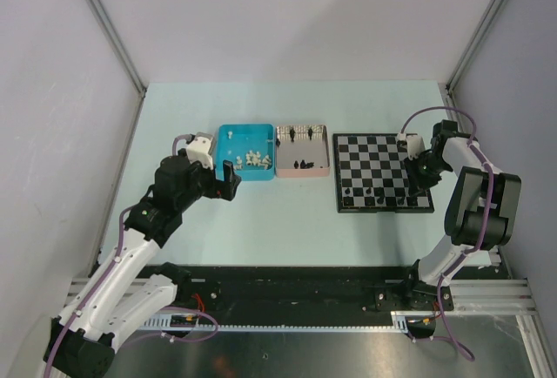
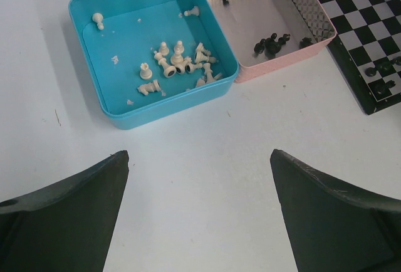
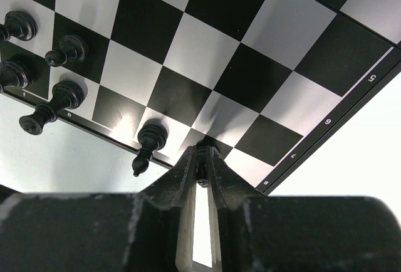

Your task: Set up the chess pieces on the board

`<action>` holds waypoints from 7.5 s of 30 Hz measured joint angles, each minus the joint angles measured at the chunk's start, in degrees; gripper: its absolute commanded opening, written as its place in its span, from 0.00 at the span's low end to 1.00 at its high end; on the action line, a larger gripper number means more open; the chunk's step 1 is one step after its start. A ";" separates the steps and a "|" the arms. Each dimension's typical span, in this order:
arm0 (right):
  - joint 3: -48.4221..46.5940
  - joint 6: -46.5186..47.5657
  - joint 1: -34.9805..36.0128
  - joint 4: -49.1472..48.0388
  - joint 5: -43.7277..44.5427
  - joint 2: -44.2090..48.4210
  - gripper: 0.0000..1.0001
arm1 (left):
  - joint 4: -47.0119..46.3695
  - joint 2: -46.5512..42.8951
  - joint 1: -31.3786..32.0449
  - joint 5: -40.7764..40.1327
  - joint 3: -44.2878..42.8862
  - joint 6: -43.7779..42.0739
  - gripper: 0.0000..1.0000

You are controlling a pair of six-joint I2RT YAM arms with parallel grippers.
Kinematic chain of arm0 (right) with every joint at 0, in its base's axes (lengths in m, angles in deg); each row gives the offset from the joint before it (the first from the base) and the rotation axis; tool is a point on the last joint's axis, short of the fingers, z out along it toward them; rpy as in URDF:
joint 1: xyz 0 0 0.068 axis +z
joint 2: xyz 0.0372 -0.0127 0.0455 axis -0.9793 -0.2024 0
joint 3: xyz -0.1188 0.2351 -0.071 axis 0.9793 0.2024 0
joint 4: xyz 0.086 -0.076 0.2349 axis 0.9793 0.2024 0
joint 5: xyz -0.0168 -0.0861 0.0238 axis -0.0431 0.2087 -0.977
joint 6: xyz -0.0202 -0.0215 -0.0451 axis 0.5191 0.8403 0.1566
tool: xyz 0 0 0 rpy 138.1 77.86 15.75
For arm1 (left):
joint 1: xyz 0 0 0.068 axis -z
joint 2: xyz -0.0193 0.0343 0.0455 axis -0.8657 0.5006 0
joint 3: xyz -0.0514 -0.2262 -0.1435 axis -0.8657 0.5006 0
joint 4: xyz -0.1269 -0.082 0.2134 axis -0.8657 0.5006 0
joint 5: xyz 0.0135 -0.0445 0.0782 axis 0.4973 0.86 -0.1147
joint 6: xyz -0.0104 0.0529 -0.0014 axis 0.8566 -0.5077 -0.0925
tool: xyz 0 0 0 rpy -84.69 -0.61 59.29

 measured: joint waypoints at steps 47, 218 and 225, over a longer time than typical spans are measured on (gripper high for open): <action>-2.75 -2.23 3.08 -2.51 -2.60 8.11 0.97 | 0.00 -0.81 0.00 -0.07 0.00 0.00 1.00; 4.96 -15.02 11.30 -11.50 2.58 2.67 0.21 | -0.85 6.08 -0.07 1.31 0.28 0.52 1.00; 4.96 -15.06 11.30 -11.50 2.56 2.64 0.25 | -0.85 6.08 -0.07 1.31 0.28 0.52 1.00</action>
